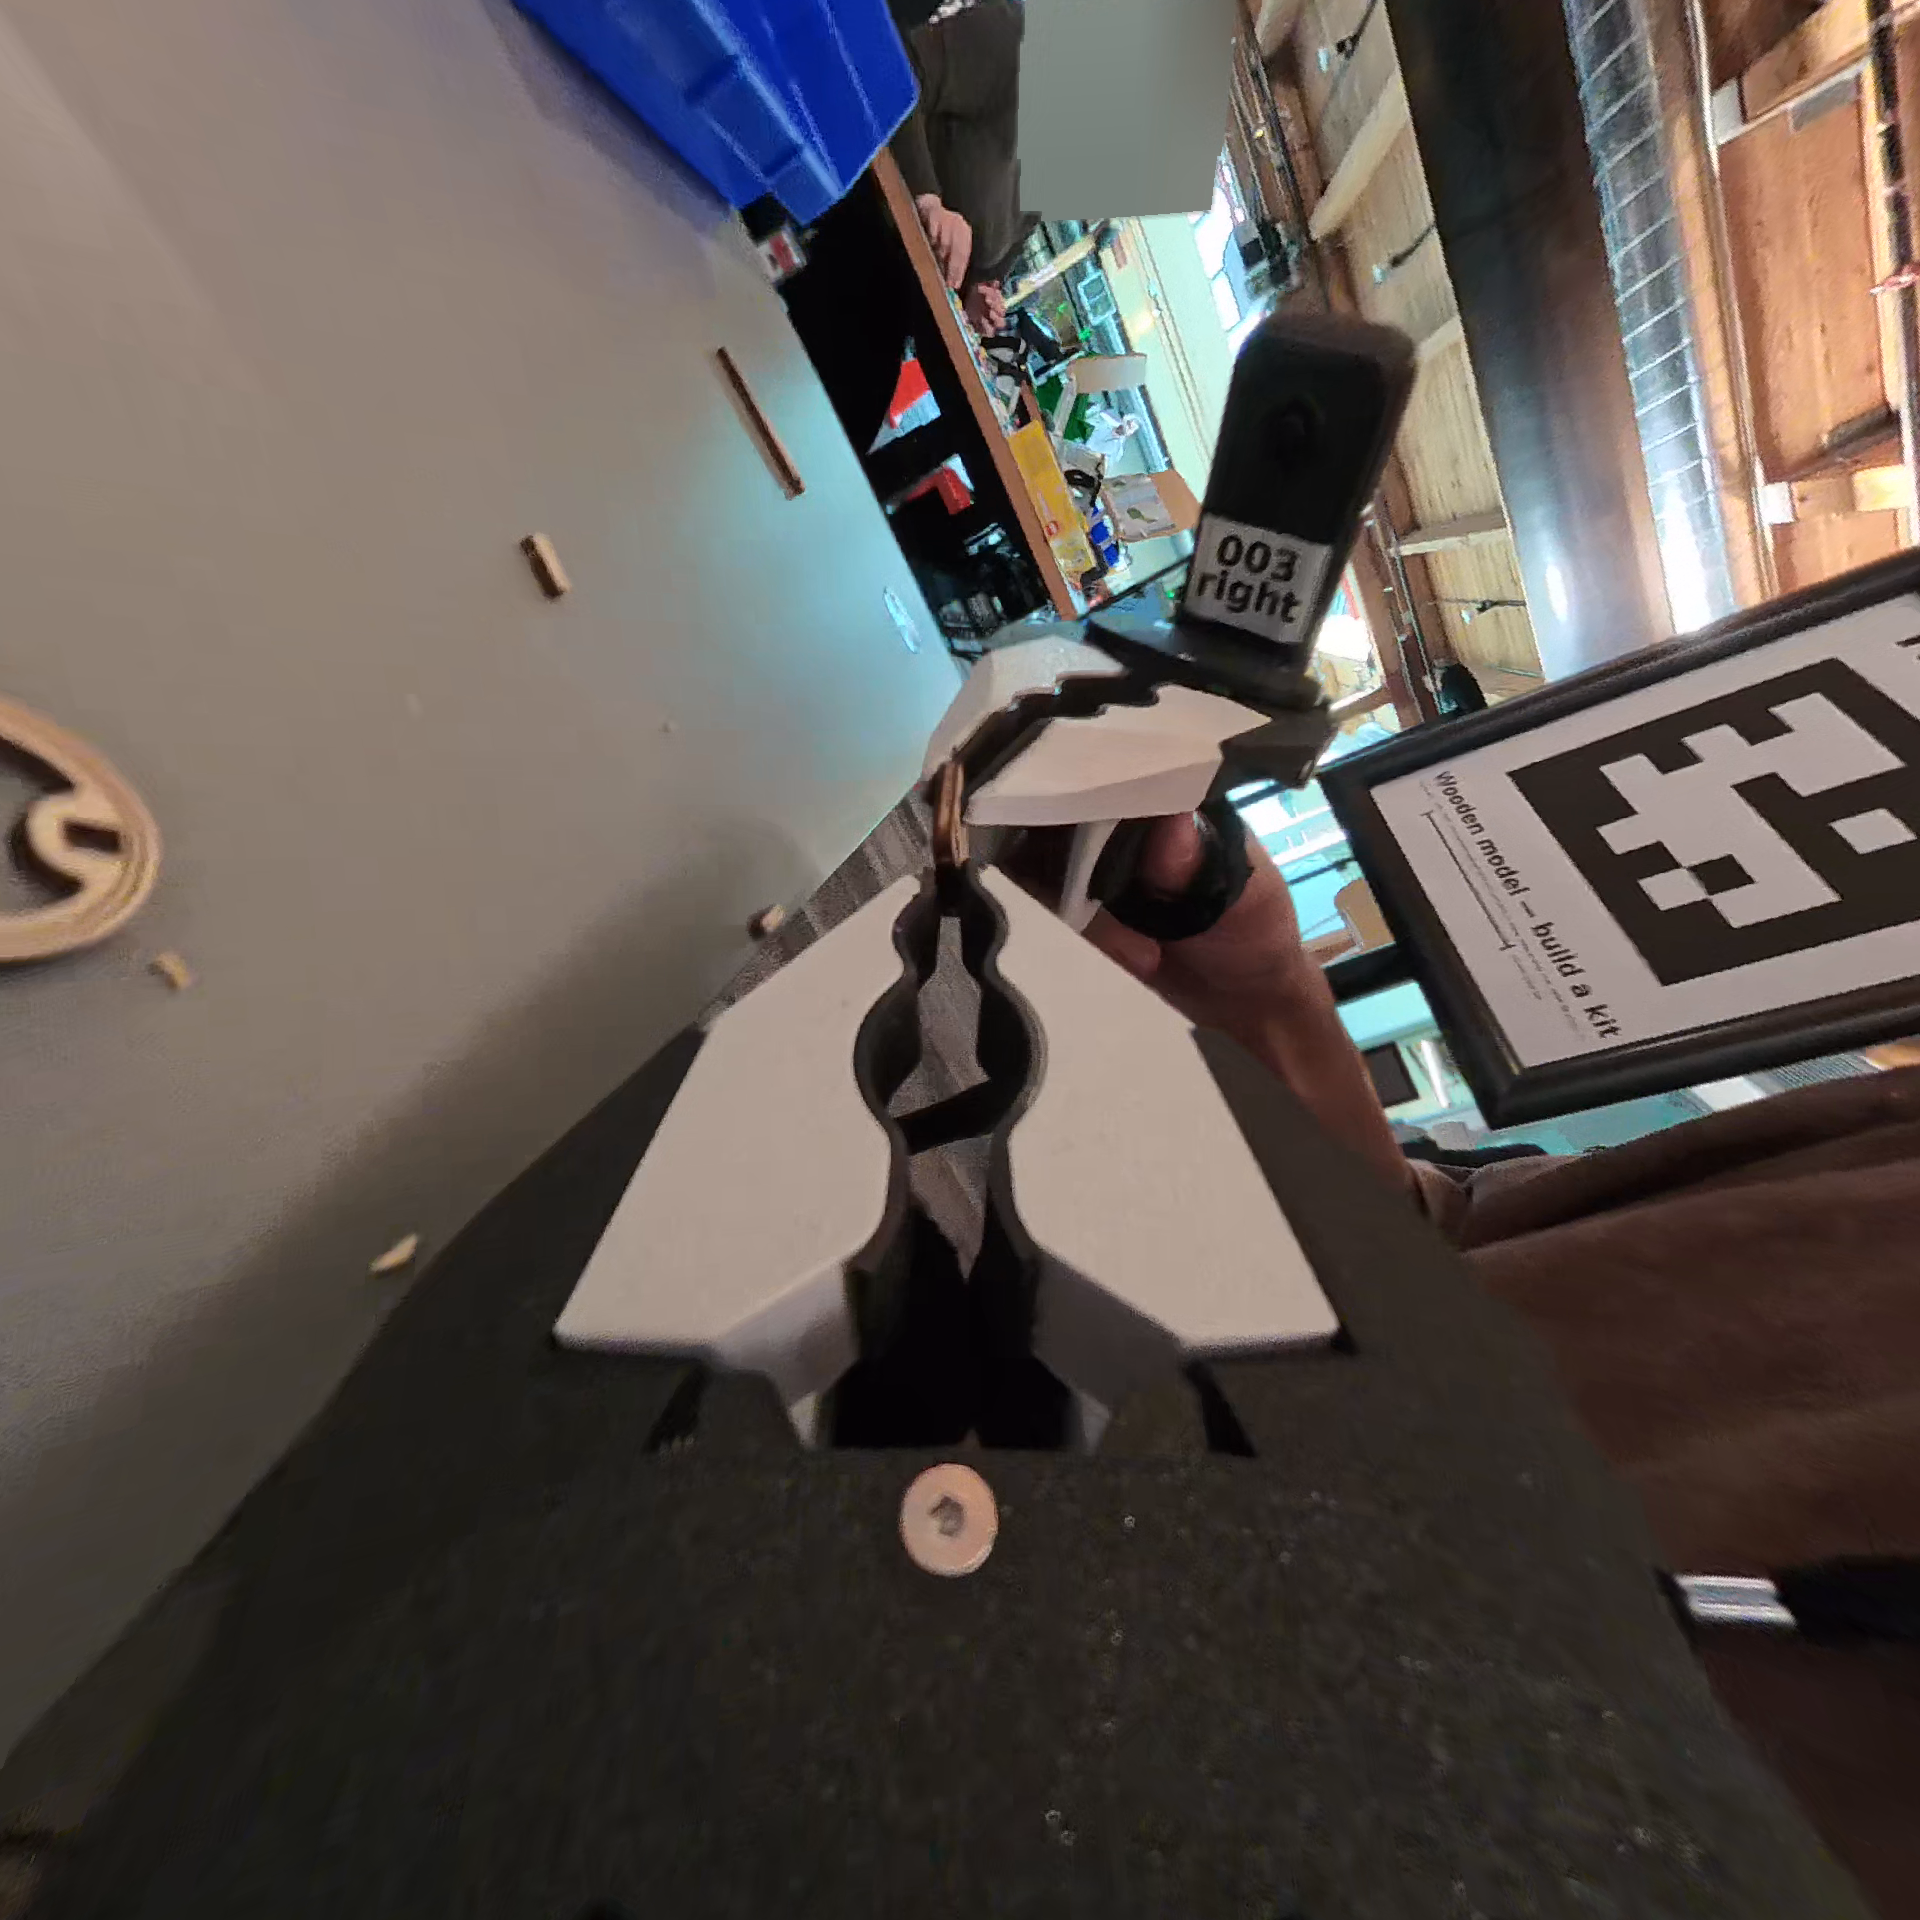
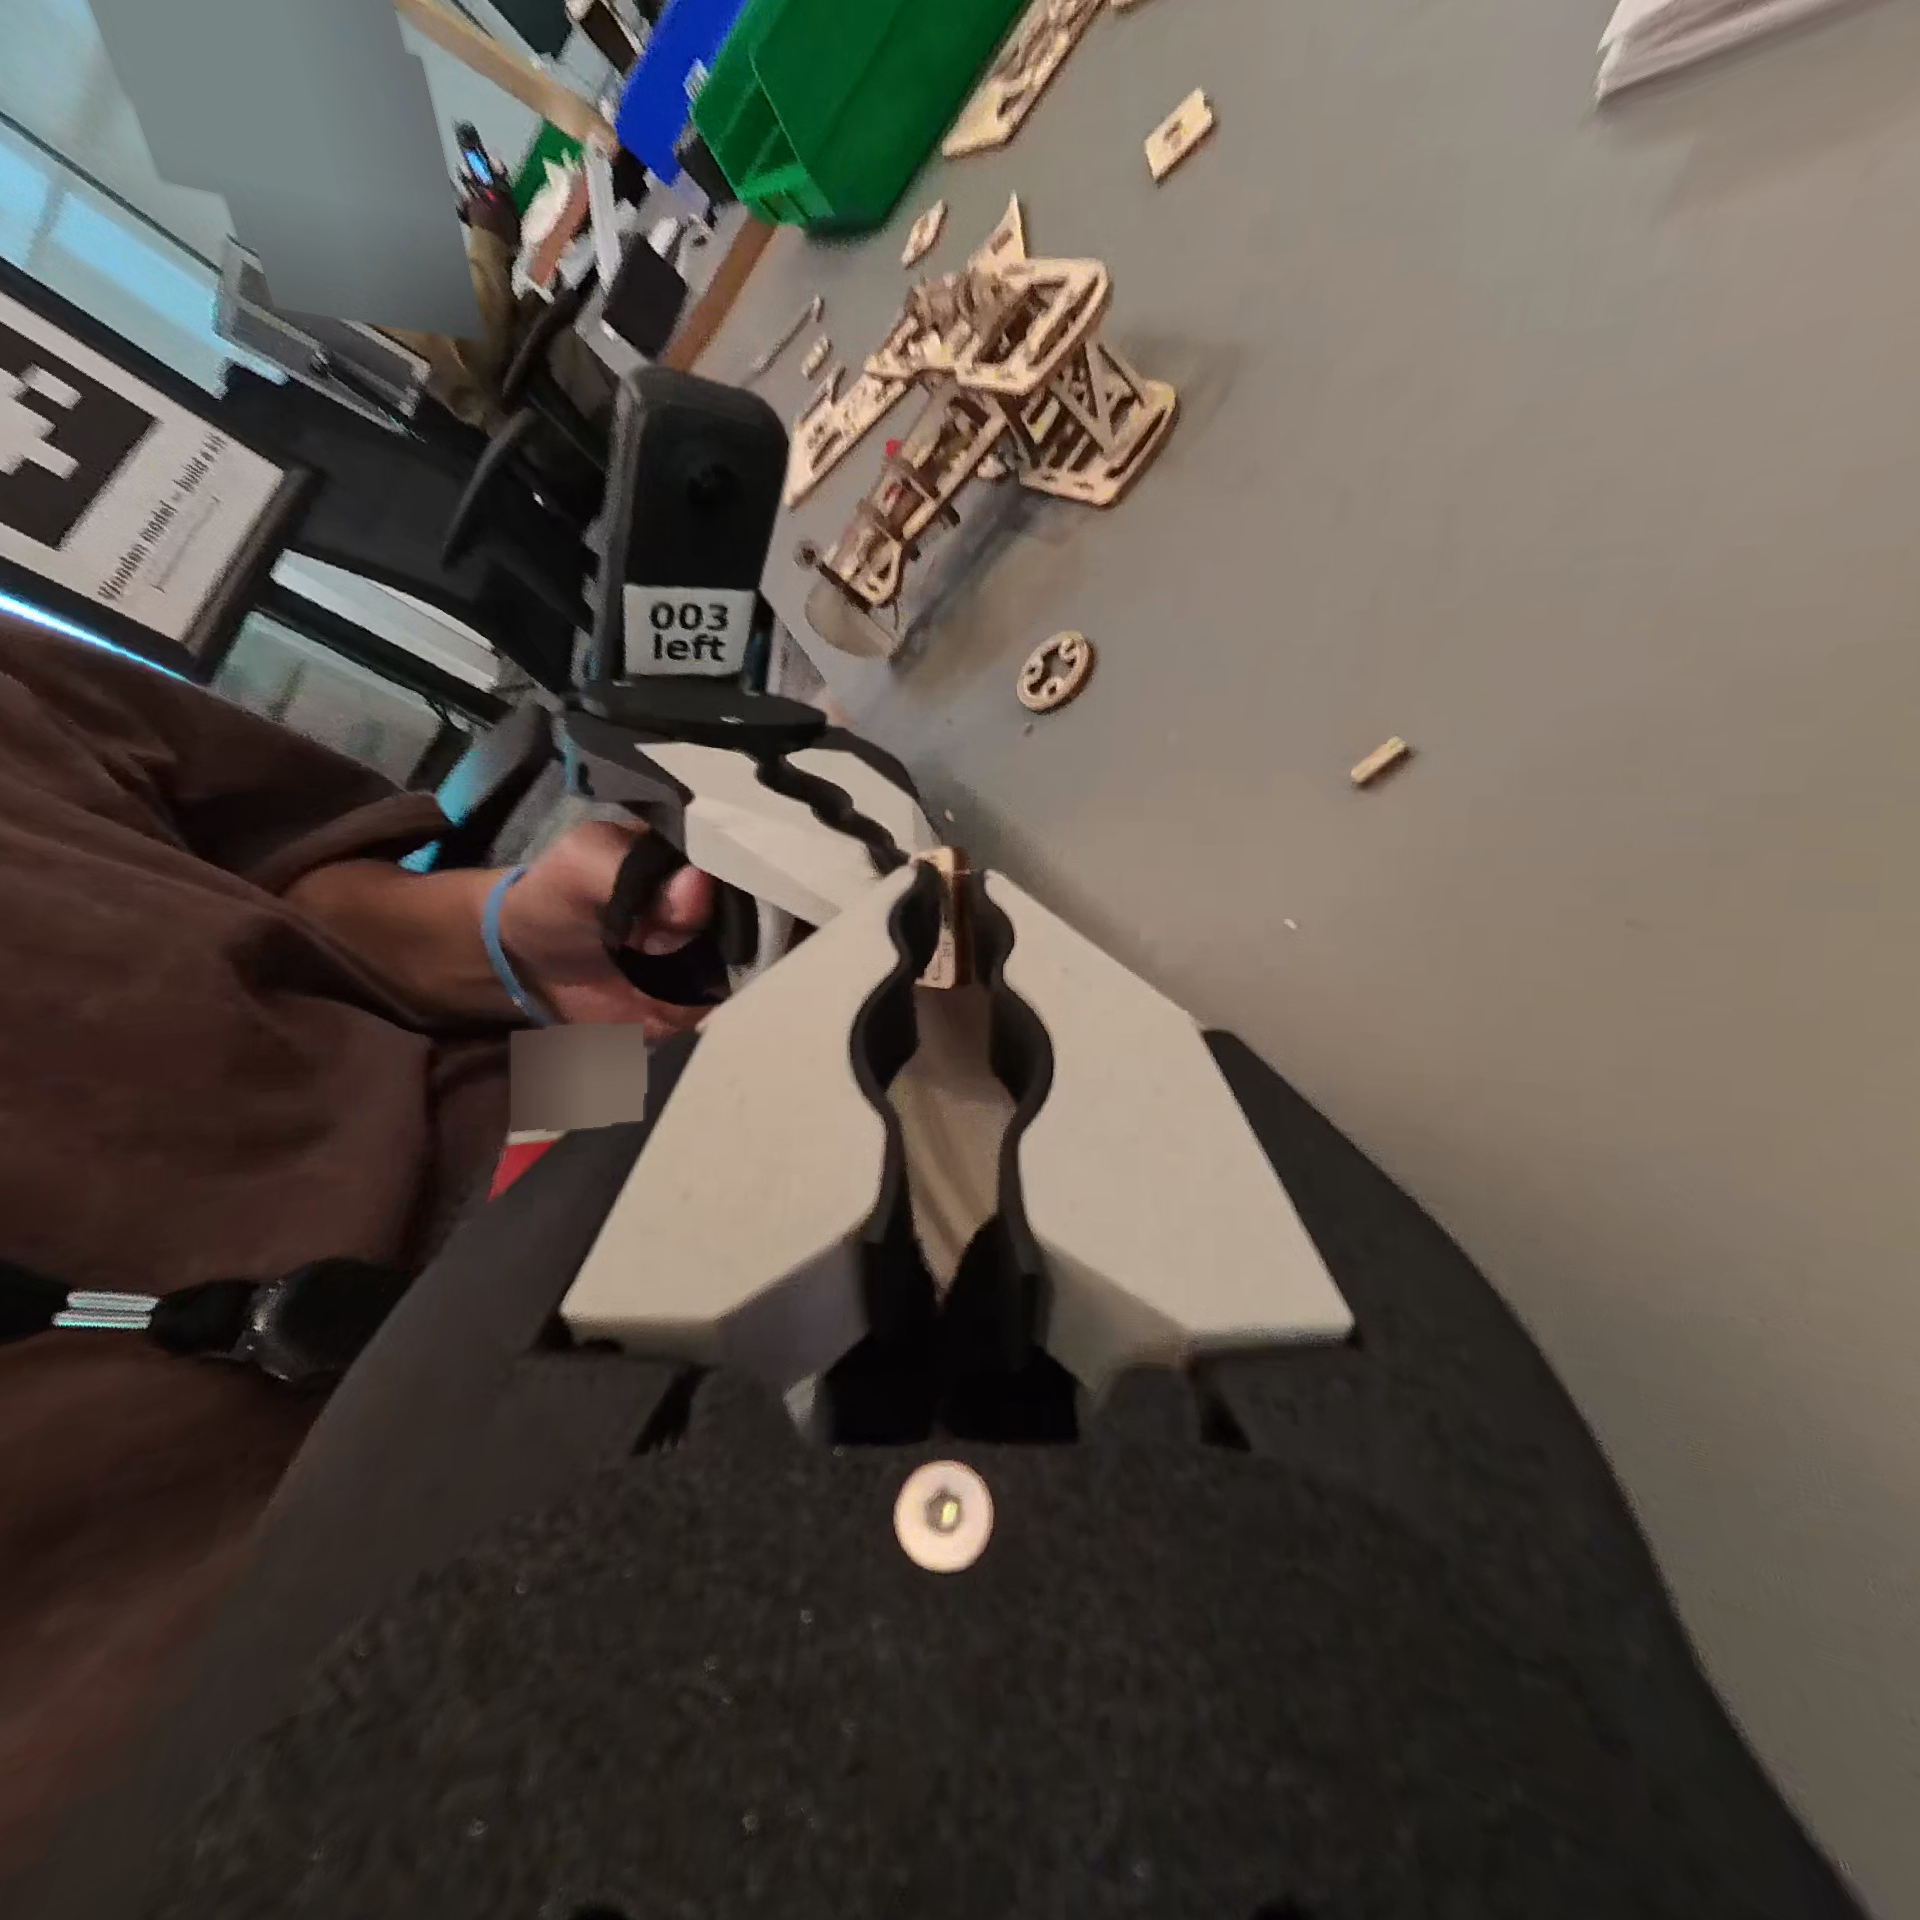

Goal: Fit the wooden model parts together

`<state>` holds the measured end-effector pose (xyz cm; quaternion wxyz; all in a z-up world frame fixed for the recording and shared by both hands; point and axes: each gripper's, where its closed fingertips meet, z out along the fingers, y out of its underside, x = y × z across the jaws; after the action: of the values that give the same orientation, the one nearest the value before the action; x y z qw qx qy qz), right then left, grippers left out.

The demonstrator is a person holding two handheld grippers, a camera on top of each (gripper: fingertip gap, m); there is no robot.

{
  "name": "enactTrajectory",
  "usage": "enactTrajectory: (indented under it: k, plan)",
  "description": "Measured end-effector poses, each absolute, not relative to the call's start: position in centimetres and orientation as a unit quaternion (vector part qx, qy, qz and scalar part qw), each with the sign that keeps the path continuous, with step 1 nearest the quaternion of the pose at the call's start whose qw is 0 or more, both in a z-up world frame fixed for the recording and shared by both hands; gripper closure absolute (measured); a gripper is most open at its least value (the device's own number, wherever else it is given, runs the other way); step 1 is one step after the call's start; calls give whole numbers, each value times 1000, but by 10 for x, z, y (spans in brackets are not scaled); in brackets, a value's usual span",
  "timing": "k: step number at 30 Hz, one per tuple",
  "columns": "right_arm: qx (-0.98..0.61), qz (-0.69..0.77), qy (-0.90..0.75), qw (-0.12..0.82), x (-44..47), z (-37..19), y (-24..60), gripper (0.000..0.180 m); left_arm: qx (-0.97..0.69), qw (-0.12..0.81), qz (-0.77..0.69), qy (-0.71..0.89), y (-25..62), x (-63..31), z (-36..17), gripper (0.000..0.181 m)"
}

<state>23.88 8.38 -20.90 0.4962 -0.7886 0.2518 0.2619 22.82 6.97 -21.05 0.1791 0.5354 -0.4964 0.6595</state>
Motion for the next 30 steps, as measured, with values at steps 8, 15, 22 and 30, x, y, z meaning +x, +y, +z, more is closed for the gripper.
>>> enactTrajectory:
  k: [8,15,22,30]
  plan:
    - [-854,192,218,431,233,-249,87,175,562,114,636,-517,72,221,-248,178]
    - [-891,124,173,400,241,-253,91,180,594,102,615,-509,75,224,-254,180]
    - [-864,180,206,423,256,-242,98,174,638,86,604,-470,100,238,-247,180]
    - [-882,173,271,344,253,-260,104,180,706,140,562,-408,103,239,-251,180]
